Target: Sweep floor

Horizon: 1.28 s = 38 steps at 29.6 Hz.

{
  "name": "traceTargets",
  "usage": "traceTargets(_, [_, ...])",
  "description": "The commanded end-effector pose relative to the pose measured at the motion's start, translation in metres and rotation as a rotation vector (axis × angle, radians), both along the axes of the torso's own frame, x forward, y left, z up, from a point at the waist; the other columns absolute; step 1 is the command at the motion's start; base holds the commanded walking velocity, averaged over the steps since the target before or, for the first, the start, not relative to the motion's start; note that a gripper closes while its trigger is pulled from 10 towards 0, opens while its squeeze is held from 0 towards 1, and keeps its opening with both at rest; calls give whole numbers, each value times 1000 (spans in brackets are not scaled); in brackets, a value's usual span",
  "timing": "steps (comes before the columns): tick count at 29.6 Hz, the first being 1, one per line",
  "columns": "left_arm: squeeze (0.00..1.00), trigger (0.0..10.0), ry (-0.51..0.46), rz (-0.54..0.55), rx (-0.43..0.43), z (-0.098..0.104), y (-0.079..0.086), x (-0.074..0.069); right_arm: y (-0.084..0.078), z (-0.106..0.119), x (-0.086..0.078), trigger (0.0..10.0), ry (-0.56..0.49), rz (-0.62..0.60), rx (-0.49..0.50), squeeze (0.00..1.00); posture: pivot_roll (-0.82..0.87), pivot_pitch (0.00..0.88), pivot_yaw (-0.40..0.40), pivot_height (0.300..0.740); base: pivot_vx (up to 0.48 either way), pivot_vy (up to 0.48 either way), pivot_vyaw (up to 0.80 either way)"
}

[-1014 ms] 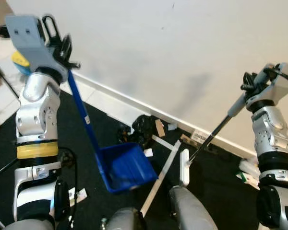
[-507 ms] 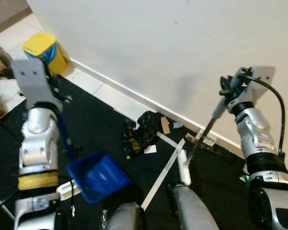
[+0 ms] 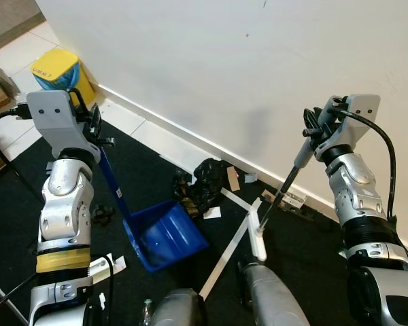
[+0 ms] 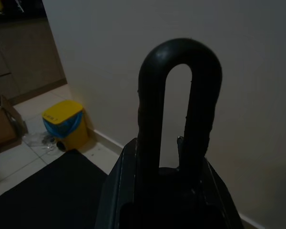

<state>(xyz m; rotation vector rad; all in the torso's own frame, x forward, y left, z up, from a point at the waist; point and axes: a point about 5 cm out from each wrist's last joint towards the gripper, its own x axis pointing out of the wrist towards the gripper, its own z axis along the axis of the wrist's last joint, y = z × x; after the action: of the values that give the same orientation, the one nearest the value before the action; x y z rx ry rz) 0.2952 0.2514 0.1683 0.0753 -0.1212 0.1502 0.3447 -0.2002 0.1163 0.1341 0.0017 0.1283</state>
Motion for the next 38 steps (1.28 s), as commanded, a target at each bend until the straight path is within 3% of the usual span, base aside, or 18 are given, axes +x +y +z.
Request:
traceTargets(1, [0,10000,-35,-8,5,6,0,0,-1,10,4,10000,-45,-2,-4,0,5,59,13,740,480,0,0])
traceTargets(19, [0,10000,-45,-23,9,5,-1,2,-3,10,5,10000,-51,-10,-7,0,7,49,19,740,449,0,0])
traceTargets(25, [0,10000,-42,-44,17,6,-2,3,-4,10,5,10000,-51,-14,-9,0,8,49,20,740,207,0,0])
traceTargets(29, [0,10000,-30,-112,48,5,-6,1,-10,8,5,10000,-39,-52,-28,0,8,52,20,740,0,0,0])
traceTargets(38, [0,10000,-33,-125,128,14,16,3,-21,10,4,10000,-44,-84,-38,0,8,59,24,740,0,0,0])
